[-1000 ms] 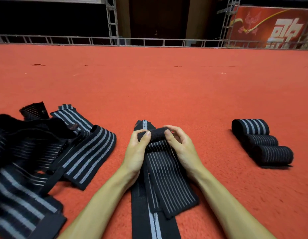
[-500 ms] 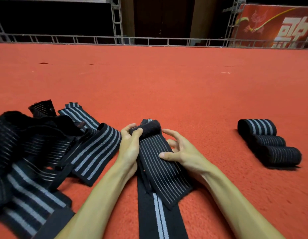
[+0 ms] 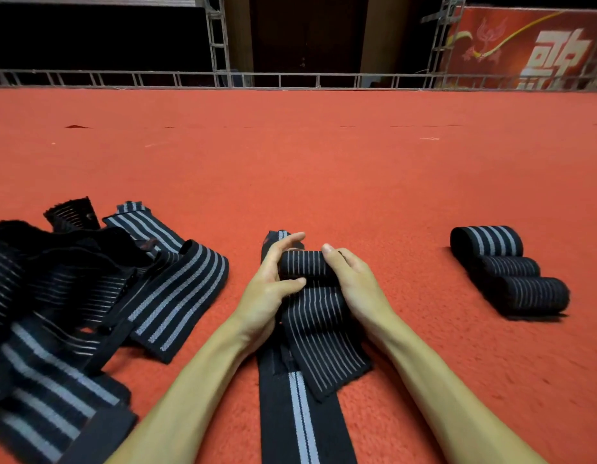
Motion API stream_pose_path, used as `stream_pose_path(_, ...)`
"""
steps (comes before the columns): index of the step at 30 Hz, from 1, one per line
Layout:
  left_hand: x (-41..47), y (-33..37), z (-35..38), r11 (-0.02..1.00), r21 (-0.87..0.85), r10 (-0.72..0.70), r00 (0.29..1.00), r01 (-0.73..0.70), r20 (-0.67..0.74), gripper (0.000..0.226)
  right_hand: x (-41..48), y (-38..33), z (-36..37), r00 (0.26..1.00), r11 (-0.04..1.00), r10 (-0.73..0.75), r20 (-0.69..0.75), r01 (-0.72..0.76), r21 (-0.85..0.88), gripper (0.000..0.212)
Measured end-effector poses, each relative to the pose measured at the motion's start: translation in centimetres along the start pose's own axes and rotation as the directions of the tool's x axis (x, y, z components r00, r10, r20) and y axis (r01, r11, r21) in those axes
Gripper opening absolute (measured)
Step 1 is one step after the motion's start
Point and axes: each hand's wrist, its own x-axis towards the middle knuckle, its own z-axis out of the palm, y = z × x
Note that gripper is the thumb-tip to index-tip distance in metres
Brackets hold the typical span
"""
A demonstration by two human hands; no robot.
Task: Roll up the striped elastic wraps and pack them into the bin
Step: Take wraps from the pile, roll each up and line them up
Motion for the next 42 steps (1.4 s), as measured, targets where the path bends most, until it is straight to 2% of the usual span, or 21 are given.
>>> stream_pose_path(3, -0.2, -0.1, 0.6, 0.996, -0.064, -0.063, 0.997, 0.059, -0.053, 0.050, -0.2, -0.2, 0.0, 0.998, 0.994, -0.046, 0.042, 0.041, 0.100, 0.018)
stream_pose_path(7, -0.1, -0.5, 1.0, 0.991, -0.109, -0.089, 0.993, 0.080, -0.083, 0.058, -0.4, -0.1, -0.4, 0.993, 0.980, -0.080, 0.092, 0.062, 0.188, 0.021)
stream_pose_path(12, 0.0, -1.3, 1.4, 0.985, -0.097, -0.150, 0.987, 0.143, -0.065, 0.050, -0.5, -0.1, -0.6, 0.991, 0.945, -0.134, 0.023, 0.121, 0.304, 0.024)
stream_pose_path(15, 0.2, -1.6, 1.5, 0.992, -0.066, -0.112, 0.989, 0.106, -0.097, 0.047, -0.3, 0.3, -0.6, 0.985, 0.935, -0.173, 0.007, 0.162, 0.314, 0.025)
stream_pose_path(18, 0.4, -1.5, 1.1, 0.998, -0.062, 0.005, 0.994, -0.012, -0.112, 0.040, -0.3, 0.2, -0.2, 0.986, 0.926, -0.169, -0.007, 0.162, 0.341, 0.022)
stream_pose_path(22, 0.5, -1.1, 0.3, 0.992, 0.016, 0.125, 0.985, -0.124, -0.118, 0.037, -0.2, 0.0, 0.4, 0.994, 0.971, -0.094, -0.056, 0.104, 0.216, 0.047)
stream_pose_path(27, 0.1, -0.6, 0.6, 0.989, 0.039, 0.146, 0.979, -0.142, -0.142, 0.051, 0.0, 0.1, 0.4, 0.999, 0.999, 0.024, -0.030, -0.023, 0.027, 0.069)
stream_pose_path(29, 0.1, -0.5, 0.7, 0.994, 0.002, 0.107, 0.987, -0.107, -0.118, 0.051, 0.0, 0.2, 0.2, 0.998, 0.999, 0.035, -0.049, -0.033, 0.038, 0.061)
stream_pose_path(32, 0.0, -0.4, 0.9, 0.997, -0.076, 0.020, 0.996, -0.027, -0.082, 0.053, -0.1, 0.2, 0.0, 1.000, 0.978, 0.026, -0.009, -0.024, 0.209, 0.026)
stream_pose_path(35, -0.2, -0.5, 0.9, 0.984, -0.166, -0.076, 0.994, 0.063, -0.076, 0.059, -0.3, 0.1, 0.1, 0.997, 0.950, -0.031, 0.066, 0.009, 0.312, 0.009)
stream_pose_path(39, -0.1, -0.6, 1.1, 0.961, -0.265, -0.105, 0.992, 0.083, -0.070, 0.060, -0.4, 0.3, -0.5, 0.983, 0.899, -0.037, 0.181, -0.046, 0.435, 0.014)
stream_pose_path(42, 0.1, -0.7, 1.2, 0.958, -0.272, -0.120, 0.990, 0.095, -0.079, 0.055, -0.3, 0.4, -0.9, 0.966, 0.872, -0.048, 0.253, -0.083, 0.483, 0.021)
